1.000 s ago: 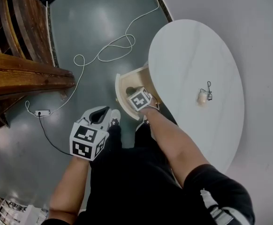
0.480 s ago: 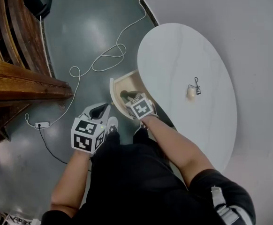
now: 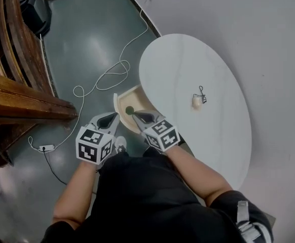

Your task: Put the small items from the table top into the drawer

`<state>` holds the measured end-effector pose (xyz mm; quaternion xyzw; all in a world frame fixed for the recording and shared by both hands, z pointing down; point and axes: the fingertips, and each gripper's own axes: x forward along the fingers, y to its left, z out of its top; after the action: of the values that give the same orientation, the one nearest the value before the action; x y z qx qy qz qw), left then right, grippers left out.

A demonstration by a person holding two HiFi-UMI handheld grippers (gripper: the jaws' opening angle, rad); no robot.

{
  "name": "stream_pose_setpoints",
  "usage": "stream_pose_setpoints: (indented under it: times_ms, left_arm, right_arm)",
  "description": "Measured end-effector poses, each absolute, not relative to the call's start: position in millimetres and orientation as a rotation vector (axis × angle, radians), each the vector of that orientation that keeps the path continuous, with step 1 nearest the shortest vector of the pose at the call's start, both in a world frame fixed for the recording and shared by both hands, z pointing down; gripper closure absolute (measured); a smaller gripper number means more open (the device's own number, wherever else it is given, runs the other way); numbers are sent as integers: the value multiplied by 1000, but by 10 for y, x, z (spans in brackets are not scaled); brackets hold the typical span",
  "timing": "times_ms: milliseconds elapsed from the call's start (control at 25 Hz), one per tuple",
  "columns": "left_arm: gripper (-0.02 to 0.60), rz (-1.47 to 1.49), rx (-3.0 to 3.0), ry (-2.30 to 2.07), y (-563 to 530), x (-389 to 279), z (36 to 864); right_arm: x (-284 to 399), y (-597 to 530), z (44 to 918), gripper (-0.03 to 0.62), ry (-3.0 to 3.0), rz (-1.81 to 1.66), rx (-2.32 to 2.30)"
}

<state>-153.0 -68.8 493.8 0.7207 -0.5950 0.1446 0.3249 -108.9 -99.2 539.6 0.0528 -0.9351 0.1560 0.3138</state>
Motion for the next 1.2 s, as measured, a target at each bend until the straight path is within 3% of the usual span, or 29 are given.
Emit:
stream_pose_setpoints:
  times_ms: [560,1200]
  left_arm:
    - [566,392,2131,-1496,-898,-1174,4413]
    - [566,559,2305,-1299,-1359,-412,4441]
  right_arm:
    - [-461,-1141,4471,583,-2604,435,385]
    - [919,-2003,4660,583,-2473,476,892]
